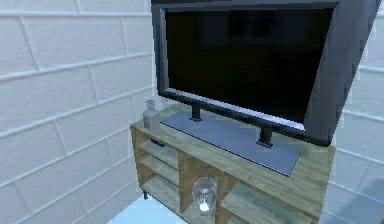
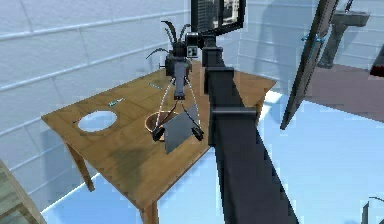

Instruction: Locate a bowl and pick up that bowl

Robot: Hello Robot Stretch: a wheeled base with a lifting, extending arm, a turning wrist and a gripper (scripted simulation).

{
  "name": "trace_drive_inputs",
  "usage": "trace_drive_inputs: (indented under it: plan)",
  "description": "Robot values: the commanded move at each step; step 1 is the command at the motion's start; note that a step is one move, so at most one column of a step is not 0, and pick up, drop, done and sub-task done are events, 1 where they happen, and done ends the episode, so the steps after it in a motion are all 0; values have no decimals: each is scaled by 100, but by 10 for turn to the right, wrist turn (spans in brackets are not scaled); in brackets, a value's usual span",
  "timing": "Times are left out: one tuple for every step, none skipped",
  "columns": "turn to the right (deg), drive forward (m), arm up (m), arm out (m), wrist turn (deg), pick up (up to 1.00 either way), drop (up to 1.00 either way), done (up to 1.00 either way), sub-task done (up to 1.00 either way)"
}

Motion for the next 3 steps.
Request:
trace_drive_inputs:
  plan:
    - [0, 0, 0, 0, 450, 0, 0, 0, 0]
    - [0, 0, 0, 0, 450, 0, 0, 0, 0]
    - [0, 0, 0, 0, 420, 0, 0, 0, 0]
